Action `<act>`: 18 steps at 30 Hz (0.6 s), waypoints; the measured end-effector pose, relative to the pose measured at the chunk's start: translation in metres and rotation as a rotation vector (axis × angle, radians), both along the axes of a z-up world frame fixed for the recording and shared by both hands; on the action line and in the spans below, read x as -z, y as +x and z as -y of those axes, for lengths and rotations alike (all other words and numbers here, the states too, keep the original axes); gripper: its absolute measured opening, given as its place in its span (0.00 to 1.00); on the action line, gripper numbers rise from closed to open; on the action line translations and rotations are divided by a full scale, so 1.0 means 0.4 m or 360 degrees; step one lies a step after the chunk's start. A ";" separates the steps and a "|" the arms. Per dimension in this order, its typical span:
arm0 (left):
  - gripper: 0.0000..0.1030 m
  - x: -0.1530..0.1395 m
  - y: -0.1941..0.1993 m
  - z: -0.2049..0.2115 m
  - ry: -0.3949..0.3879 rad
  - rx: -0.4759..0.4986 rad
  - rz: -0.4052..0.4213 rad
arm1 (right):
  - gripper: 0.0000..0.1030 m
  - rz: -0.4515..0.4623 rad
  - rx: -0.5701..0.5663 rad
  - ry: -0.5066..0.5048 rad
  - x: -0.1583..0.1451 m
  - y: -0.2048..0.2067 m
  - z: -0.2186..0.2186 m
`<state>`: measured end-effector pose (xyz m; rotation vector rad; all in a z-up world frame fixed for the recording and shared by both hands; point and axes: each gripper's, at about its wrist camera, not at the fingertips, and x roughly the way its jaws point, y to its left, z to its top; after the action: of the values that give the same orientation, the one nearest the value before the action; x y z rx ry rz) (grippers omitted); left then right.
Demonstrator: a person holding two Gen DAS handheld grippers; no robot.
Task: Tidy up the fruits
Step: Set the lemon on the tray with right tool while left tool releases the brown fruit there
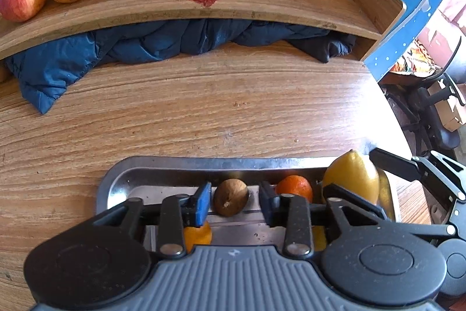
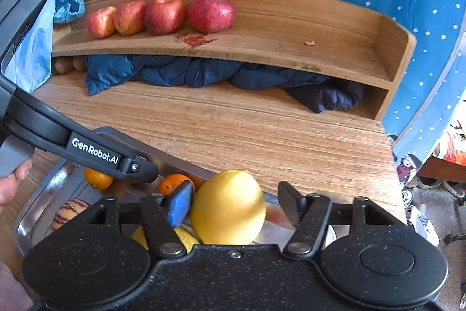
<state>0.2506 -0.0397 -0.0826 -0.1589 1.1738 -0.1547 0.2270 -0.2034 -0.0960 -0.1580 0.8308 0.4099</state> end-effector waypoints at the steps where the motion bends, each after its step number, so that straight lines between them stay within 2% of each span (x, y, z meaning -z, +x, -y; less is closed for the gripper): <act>1: 0.51 -0.007 -0.004 -0.002 -0.0004 -0.0006 0.0017 | 0.71 0.0014 0.0006 -0.0004 -0.006 -0.005 0.002; 2: 0.58 -0.015 -0.010 -0.005 -0.0007 -0.0017 0.0040 | 0.75 0.0031 0.0011 -0.0011 -0.012 -0.010 0.003; 4: 0.62 -0.032 -0.025 -0.012 -0.0019 -0.0051 0.0081 | 0.80 0.0067 0.0020 -0.0021 -0.029 -0.022 0.009; 7: 0.74 -0.058 -0.051 -0.024 -0.0026 -0.0110 0.0144 | 0.86 0.0129 0.0033 -0.0013 -0.054 -0.045 0.022; 9: 0.85 -0.079 -0.075 -0.031 -0.0003 -0.0164 0.0208 | 0.90 0.0159 0.0045 0.0009 -0.067 -0.063 0.032; 12: 0.94 -0.108 -0.115 -0.033 0.0041 -0.0232 0.0284 | 0.94 0.0193 0.0072 0.0061 -0.087 -0.100 0.054; 18: 0.98 -0.148 -0.205 -0.028 0.0095 -0.0326 0.0343 | 0.98 0.0270 0.0096 0.0133 -0.129 -0.188 0.099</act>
<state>0.1684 -0.0287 -0.0235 -0.2035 0.9399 0.0432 0.1518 -0.2430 -0.0445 -0.0884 0.6488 0.3686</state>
